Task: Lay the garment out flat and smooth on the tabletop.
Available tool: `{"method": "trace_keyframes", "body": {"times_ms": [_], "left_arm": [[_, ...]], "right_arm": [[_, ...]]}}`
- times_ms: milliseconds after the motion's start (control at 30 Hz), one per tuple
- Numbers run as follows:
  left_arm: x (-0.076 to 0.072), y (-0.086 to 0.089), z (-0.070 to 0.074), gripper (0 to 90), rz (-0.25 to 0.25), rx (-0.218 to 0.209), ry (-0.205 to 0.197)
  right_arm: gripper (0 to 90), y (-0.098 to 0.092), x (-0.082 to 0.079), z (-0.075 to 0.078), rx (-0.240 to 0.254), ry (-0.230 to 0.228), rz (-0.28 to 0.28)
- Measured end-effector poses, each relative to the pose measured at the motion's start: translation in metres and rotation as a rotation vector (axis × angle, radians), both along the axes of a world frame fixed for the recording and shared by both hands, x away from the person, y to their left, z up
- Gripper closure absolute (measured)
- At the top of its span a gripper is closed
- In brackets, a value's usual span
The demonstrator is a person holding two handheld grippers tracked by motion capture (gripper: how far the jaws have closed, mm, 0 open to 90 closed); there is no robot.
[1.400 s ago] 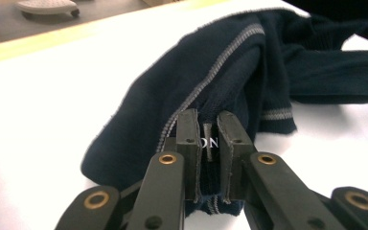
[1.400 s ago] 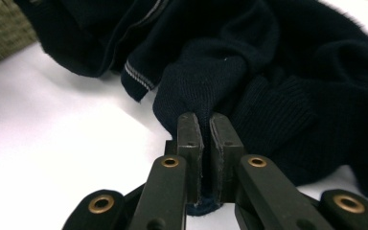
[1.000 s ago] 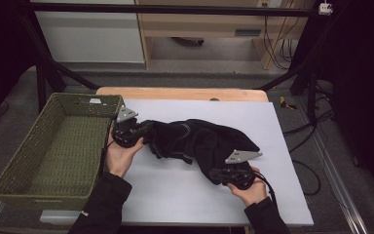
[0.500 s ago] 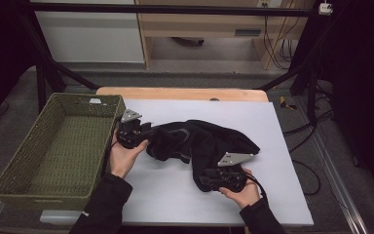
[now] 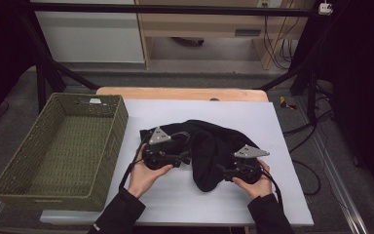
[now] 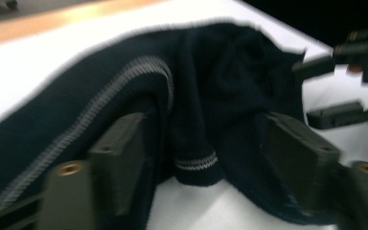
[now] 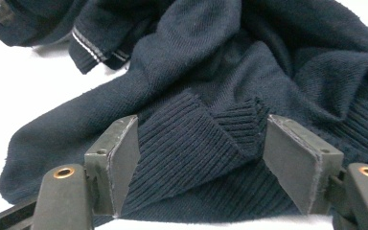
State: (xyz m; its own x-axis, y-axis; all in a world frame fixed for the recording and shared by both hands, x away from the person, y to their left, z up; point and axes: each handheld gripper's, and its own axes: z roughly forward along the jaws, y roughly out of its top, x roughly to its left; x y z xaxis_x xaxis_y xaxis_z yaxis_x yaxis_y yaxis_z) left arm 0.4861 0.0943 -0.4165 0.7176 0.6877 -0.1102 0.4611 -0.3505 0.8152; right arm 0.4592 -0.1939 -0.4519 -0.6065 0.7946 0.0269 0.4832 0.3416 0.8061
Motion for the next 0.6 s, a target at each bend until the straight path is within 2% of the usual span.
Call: {"method": "trace_keyframes", "body": {"times_ms": [67,167,267,333,400,467,567,600], "left_arm": [[0.004,-0.007,-0.011,37.7,-0.012,0.018,0.029],[0.011,-0.018,-0.026,42.2,0.004,0.078,0.051],[0.018,-0.023,-0.036,48.4,0.015,0.107,0.063],[0.022,-0.025,-0.040,56.8,0.018,0.120,0.073],[0.023,-0.024,-0.040,67.0,0.023,0.146,0.071],[0.023,-0.020,-0.038,71.0,0.016,0.150,0.076],[0.021,-0.008,-0.028,72.9,0.024,0.151,0.054],[0.021,-0.002,-0.023,73.2,0.037,0.147,0.033]], "right_arm": [[29.4,0.002,0.003,-0.003,-0.003,0.005,0.000],[33.7,0.004,0.006,-0.008,-0.021,0.022,-0.002],[42.0,0.005,0.006,-0.011,-0.036,0.026,0.003],[52.1,0.006,0.007,-0.011,-0.034,0.046,0.013],[64.2,0.006,0.006,-0.011,-0.033,0.069,0.029],[76.0,0.006,0.006,-0.011,-0.033,0.094,0.048],[81.1,0.005,0.004,-0.008,-0.010,0.114,0.072],[81.6,0.004,0.002,-0.006,0.001,0.119,0.080]]}}
